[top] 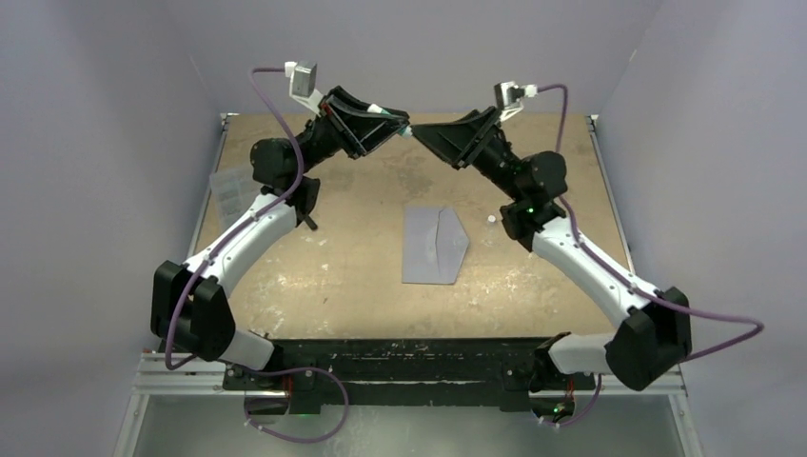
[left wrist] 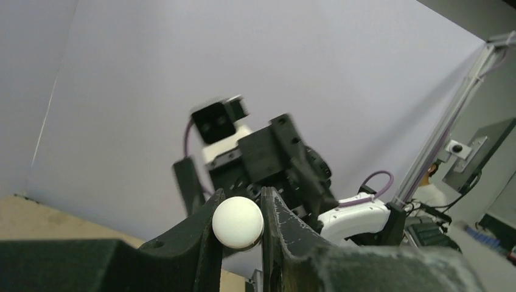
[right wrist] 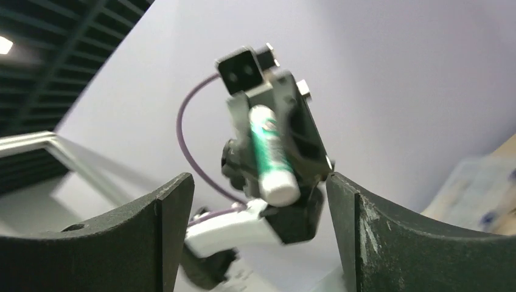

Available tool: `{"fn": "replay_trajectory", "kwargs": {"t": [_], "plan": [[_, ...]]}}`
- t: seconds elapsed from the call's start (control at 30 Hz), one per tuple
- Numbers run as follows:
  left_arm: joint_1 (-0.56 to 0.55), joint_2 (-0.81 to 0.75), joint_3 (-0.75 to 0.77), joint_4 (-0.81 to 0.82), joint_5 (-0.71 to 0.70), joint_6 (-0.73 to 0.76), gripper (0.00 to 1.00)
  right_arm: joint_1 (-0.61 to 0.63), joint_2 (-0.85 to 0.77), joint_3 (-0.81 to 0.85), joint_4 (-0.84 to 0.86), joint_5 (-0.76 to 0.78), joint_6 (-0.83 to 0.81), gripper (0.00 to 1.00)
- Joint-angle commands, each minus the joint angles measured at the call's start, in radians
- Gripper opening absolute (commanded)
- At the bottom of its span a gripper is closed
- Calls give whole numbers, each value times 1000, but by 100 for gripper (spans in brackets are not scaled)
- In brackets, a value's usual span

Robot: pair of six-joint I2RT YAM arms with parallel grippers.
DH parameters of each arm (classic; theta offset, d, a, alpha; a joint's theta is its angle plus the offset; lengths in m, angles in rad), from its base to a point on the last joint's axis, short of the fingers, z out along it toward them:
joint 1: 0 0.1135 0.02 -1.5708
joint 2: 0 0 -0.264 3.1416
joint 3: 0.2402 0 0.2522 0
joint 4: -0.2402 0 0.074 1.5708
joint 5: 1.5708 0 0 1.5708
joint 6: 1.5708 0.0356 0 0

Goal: Place the letter into the envelope and seal it

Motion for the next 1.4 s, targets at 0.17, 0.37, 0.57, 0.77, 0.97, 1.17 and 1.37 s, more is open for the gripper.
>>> {"fn": "replay_trajectory", "kwargs": {"t": [0.17, 0.37, 0.57, 0.77, 0.97, 1.17, 1.37], "plan": [[3, -77, 3, -312, -138, -133, 0, -5, -44, 215, -369, 48, -606, 79], [3, -57, 5, -312, -141, -206, 0, -4, -20, 265, -475, 20, -724, 71], [4, -43, 7, -298, -145, -225, 0, -4, 5, 266, -477, -28, -713, 47], [5, -41, 10, -295, -135, -205, 0, -4, 18, 243, -401, -41, -601, 17], [19, -34, 15, -233, -120, -184, 0, -21, 9, 106, -106, -110, -182, 0], [23, -14, 0, -36, -113, -172, 0, -62, 42, -17, 246, -106, 278, 0], [26, 16, -9, 224, -109, -170, 0, -62, 108, -118, 555, 1, 648, 0]]}}
